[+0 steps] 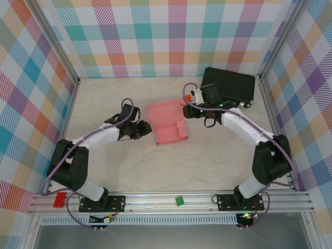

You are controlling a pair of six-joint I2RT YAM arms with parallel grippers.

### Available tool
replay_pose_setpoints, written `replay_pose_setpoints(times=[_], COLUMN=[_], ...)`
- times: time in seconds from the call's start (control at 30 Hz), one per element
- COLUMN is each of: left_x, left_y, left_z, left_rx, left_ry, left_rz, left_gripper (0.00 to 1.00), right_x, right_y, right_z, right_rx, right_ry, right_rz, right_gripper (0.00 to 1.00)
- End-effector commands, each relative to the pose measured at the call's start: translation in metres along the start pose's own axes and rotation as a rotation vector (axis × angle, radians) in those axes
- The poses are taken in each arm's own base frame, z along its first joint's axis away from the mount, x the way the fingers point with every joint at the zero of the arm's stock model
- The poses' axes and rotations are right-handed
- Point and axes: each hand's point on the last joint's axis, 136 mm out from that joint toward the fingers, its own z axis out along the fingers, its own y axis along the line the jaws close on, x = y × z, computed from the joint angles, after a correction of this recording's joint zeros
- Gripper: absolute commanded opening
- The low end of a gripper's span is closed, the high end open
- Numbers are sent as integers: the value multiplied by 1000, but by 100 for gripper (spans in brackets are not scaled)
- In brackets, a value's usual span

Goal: Fold the paper box

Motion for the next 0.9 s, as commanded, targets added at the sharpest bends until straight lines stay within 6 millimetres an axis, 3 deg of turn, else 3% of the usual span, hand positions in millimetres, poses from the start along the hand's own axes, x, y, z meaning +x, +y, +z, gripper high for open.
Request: replay_pose_setpoints(times=[0.0, 0.2, 0.43, 0.53, 0.67, 0.87], left_x=[-16, -41, -61, -67, -71, -72], left_y=[4, 10, -23, -25, -31, -28], left_z=[-19, -37, -47, -52, -51, -29], left_rx=[-45, -67, 115, 162, 259, 293], left_ry=[-57, -138, -289, -357, -395, -379], left_rz=[68, 167, 471, 517, 562, 588], left_gripper=[34, 38, 39, 38, 38, 38], right_x=[25, 51, 62, 67, 75, 71], right_y=[1, -3, -2, -2, -11, -10], right_z=[-6, 0, 23, 36, 52, 70], right_rx=[-75, -141, -280, -303, -267, -292], right_ry=[68, 118, 182, 212, 246, 250], right_rz=[89, 179, 265, 278, 319, 356], right_gripper=[63, 63, 62, 62, 60, 55])
